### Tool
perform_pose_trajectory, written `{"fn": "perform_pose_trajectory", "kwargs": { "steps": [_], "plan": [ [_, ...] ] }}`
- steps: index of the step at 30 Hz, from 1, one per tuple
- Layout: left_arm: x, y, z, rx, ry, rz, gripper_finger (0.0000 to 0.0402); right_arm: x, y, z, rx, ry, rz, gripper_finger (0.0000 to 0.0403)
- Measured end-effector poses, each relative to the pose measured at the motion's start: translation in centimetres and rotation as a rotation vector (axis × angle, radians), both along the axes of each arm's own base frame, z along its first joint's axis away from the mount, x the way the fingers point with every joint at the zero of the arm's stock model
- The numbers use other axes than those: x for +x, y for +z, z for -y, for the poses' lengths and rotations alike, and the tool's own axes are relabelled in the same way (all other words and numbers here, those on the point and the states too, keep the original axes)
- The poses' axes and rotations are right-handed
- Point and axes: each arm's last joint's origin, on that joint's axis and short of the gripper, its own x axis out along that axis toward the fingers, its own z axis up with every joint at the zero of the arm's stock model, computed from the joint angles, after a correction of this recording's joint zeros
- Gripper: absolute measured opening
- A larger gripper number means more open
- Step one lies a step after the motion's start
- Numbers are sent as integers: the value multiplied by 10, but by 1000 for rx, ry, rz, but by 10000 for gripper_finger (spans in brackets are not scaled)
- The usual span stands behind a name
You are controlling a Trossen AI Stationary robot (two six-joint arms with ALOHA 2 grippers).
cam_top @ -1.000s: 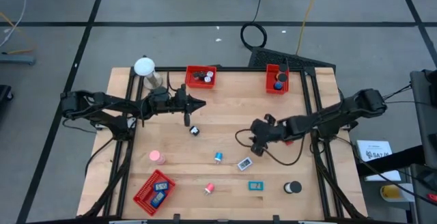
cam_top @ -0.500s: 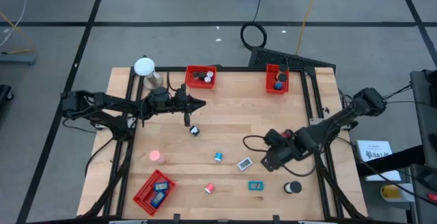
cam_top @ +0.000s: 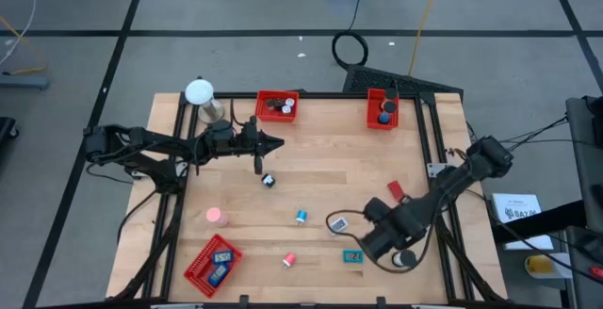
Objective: Pick & Place Office items
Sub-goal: Put the white hourglass into the top right red basket
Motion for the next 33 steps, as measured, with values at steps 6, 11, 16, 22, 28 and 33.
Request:
{"fn": "perform_pose_trajectory", "kwargs": {
  "steps": [6, 11, 16, 22, 28, 33],
  "plan": [
    [0, 0, 0, 0, 0, 0, 31, -8, 14, -21, 31, -62, 21, 0],
    [0, 0, 0, 0, 0, 0, 31, -25, 25, -38, 61, -127, 2, 14],
    [0, 0, 0, 0, 0, 0, 31, -43, 26, -53, 105, -184, -70, 57],
    [0, 0, 0, 0, 0, 0, 31, -59, 26, -66, 149, -202, -153, 131],
    [0, 0, 0, 0, 0, 0, 31, -72, 26, -75, 138, -175, -152, 206],
    [0, 0, 0, 0, 0, 0, 31, -83, 26, -82, 107, -135, -109, 257]
  ]
}}
